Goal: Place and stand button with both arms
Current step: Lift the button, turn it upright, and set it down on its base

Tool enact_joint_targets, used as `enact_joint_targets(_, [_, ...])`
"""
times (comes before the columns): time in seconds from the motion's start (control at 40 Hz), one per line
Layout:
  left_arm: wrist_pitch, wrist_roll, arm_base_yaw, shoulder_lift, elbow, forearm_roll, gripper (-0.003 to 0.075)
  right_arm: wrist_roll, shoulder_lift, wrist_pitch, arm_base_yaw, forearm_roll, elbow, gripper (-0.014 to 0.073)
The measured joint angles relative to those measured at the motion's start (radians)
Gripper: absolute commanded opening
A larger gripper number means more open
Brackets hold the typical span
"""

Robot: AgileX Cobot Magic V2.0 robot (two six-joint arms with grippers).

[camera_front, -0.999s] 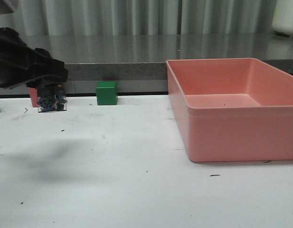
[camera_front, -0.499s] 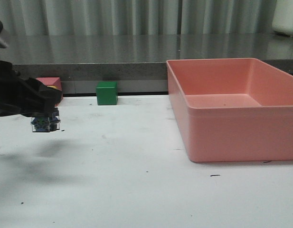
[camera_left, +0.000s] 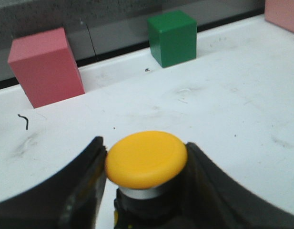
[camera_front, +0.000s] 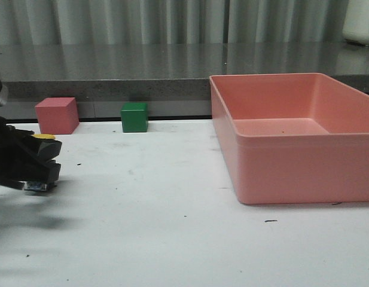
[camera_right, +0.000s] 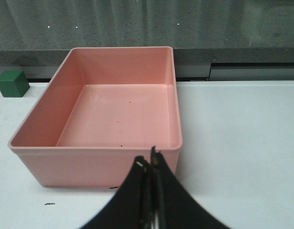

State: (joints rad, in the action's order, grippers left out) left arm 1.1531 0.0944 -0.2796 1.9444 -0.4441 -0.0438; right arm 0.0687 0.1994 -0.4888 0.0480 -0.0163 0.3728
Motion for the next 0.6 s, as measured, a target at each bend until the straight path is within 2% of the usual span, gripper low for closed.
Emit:
enact_joint_targets(0.275, [0.012, 0.002, 0.0, 0.005, 0.0, 0.002, 0.0153, 0.0, 0.0, 0.0, 0.0, 0.0, 0.0, -0.0069])
enact_joint_targets(0.599, [0.012, 0.002, 0.0, 0.005, 0.0, 0.002, 0.0422, 0.0, 0.0, 0.0, 0.0, 0.0, 0.0, -0.0069])
